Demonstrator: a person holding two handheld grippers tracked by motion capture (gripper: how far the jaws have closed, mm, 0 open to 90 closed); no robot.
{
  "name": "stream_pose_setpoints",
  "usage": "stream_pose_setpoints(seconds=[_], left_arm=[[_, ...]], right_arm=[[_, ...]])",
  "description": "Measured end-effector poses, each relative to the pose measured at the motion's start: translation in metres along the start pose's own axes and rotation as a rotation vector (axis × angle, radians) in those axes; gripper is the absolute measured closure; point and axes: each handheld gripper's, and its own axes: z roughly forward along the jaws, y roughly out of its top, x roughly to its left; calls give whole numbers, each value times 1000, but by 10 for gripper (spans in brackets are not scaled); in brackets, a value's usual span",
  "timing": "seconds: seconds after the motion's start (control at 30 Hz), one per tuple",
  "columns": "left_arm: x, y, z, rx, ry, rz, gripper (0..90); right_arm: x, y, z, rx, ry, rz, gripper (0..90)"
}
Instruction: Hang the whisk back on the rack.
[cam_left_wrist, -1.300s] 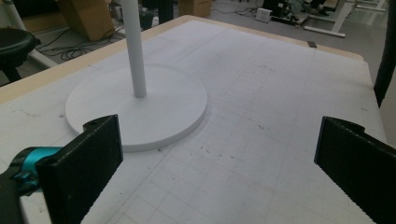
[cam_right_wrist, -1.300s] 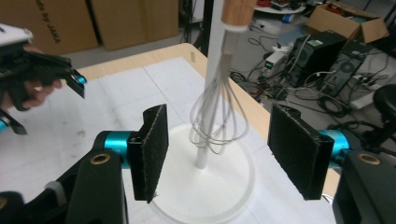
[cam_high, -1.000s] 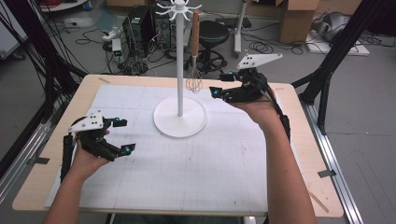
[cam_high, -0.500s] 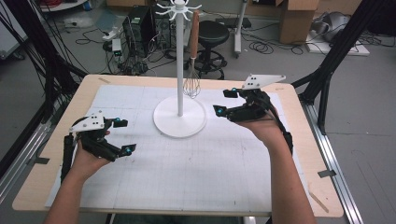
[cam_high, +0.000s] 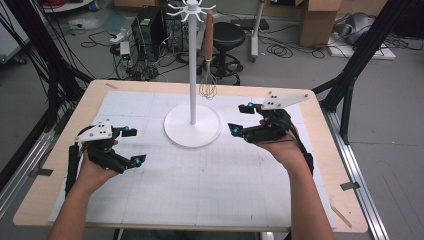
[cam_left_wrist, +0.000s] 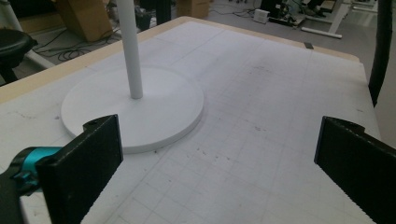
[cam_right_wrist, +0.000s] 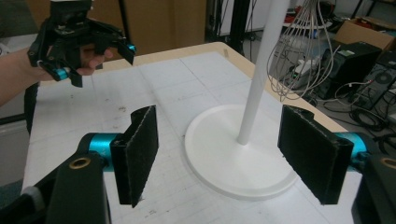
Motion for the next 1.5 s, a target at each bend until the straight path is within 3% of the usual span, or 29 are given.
stream_pose_setpoints(seconds=[0.17, 0.4, 0.8, 1.07, 1.5], left_arm=[[0, 0, 0, 0, 3, -1, 16], [0, -1, 1, 6, 3, -1, 16], [0, -1, 2, 13, 3, -1, 16], [0, -2, 3, 19, 1, -2, 16], [-1, -7, 7, 39, 1, -13, 16]], right_arm=[[3, -2, 0, 20, 8, 0, 266], [6, -7, 2, 99, -8, 20, 237], [7, -26, 9, 189, -18, 87, 218], [9, -44, 13, 197, -8, 110, 215], [14, -86, 25, 204, 19, 189, 202]])
